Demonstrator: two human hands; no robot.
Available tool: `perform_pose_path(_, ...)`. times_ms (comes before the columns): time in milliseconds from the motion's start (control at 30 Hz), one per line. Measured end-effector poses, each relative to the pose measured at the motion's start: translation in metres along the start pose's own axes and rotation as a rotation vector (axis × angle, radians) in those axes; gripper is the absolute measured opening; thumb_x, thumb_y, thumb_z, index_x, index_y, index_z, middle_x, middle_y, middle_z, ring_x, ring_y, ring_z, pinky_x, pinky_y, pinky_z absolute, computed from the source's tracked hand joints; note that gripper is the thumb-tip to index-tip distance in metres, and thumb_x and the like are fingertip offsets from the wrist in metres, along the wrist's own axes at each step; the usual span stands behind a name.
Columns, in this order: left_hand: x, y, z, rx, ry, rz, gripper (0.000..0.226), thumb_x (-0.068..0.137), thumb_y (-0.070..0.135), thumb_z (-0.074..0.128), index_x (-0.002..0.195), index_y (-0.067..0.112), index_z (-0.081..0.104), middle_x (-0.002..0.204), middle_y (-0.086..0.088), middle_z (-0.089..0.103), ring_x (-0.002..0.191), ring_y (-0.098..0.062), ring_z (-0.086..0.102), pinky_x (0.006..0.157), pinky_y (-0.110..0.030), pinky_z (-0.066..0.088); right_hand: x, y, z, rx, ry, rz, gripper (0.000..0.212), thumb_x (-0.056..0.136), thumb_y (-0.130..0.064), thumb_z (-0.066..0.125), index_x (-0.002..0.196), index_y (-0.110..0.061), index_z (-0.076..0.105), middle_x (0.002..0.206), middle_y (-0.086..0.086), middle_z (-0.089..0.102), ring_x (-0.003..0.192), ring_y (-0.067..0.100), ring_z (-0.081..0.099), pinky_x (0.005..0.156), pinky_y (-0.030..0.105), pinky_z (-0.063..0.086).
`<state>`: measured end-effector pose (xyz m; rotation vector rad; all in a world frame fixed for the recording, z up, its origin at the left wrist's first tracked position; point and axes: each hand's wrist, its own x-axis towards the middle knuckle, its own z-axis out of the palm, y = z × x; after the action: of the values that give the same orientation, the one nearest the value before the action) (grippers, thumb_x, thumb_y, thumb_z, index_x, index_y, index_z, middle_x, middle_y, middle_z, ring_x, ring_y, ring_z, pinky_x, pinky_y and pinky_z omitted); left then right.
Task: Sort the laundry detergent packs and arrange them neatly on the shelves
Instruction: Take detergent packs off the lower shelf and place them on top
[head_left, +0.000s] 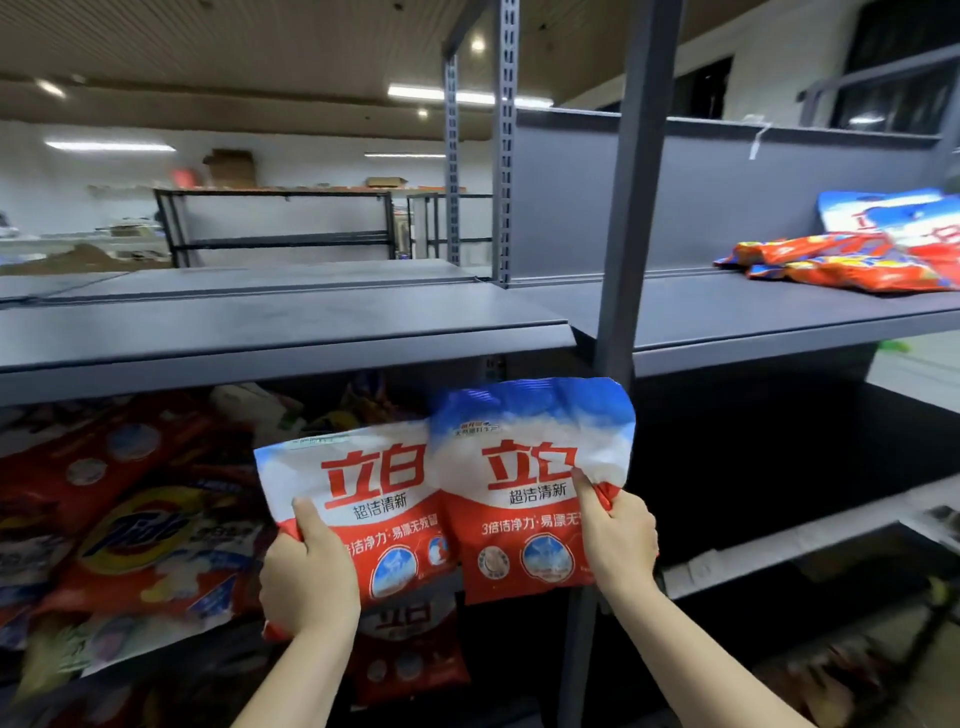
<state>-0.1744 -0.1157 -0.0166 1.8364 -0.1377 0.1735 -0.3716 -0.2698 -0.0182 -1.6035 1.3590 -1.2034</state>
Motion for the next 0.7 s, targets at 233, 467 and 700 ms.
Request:
perform_pose_path(233,-0.054,0.026,0.016,-0.165,-0.162,0.027,0.051,0.098,0.053,0.030,0.064,0.019,0.048,0.061,0.000,0.057,0.054,-0.017,0.058,0.052,-0.021,0.037,-0.002,0.020,-0.071,0.123,0.241,0.055,0.046,0.078,-0.067,0.055,0.066,-0.023,0.063,0.062,-0.006,0.069,0.059,0.013,0.069,0.065,0.038,0.059)
perform_pose_path(467,-0.113,0.076,0.050,-0.292,-0.295,0.059,0.053,0.095,0.058,0.029,0.074,0.017,0.054,0.068,0.001,0.061,0.059,-0.015,0.060,0.052,-0.020,0.037,0.028,0.022,-0.151,0.140,0.516,0.088,0.046,0.084,-0.061,0.056,0.058,-0.022,0.056,0.059,-0.012,0.059,0.055,0.009,0.059,0.053,0.022,0.042)
perform_pose_path(700,-0.192,0.138,0.103,-0.415,-0.362,0.132,0.051,0.095,0.056,0.035,0.064,0.018,0.051,0.064,0.001,0.059,0.059,-0.014,0.059,0.054,-0.024,0.040,0.085,0.045,-0.239,0.104,0.707,0.079,0.048,0.087,-0.054,0.057,0.053,-0.021,0.049,0.056,-0.010,0.048,0.050,0.008,0.043,0.063,0.026,0.034)
